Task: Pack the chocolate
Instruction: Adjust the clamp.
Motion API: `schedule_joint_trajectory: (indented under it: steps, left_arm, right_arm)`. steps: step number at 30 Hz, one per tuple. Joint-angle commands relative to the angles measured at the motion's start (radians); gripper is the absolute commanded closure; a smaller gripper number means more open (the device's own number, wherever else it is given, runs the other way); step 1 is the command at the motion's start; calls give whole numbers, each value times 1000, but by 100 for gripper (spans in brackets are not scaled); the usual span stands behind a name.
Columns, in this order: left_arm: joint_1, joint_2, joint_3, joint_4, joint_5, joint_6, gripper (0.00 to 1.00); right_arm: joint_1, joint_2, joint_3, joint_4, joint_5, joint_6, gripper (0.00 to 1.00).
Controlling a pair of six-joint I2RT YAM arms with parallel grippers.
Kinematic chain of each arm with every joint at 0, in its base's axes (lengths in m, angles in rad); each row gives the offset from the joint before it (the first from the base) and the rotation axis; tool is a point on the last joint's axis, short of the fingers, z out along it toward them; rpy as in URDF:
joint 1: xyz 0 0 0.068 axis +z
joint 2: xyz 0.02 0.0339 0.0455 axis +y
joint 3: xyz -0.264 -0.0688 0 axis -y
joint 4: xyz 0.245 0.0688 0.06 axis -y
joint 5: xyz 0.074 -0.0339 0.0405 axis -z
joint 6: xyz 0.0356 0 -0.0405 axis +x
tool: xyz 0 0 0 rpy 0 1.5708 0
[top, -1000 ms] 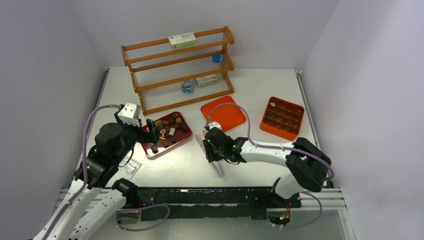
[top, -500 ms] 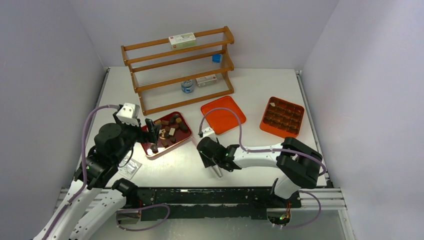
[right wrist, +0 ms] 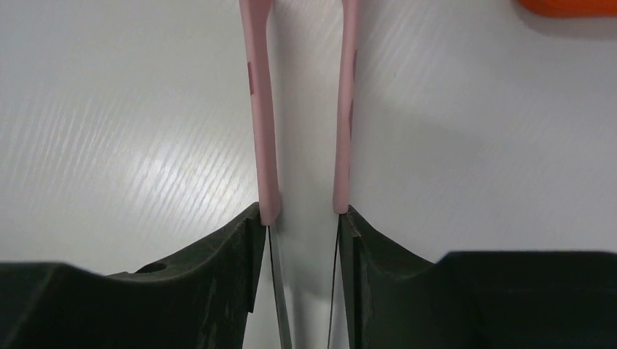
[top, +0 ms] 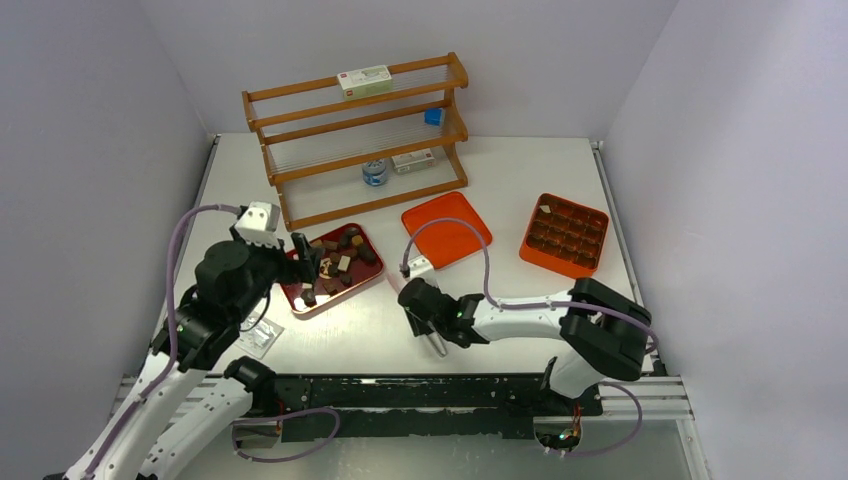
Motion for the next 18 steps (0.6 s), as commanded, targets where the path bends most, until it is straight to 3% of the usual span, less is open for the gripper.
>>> schedule_joint_trajectory:
  steps: [1, 10, 18]
  left_arm:
    - [-2, 95, 56, -20, 28, -163, 9]
    - [-2, 276, 99, 116, 198, -259, 9]
    - [-2, 384, 5, 381, 402, -356, 10]
  right_arm:
    - [25, -91, 28, -103, -24, 18, 57]
    - [55, -279, 143, -205, -121, -2, 57]
    - [57, -299, 234, -233, -129, -34, 58]
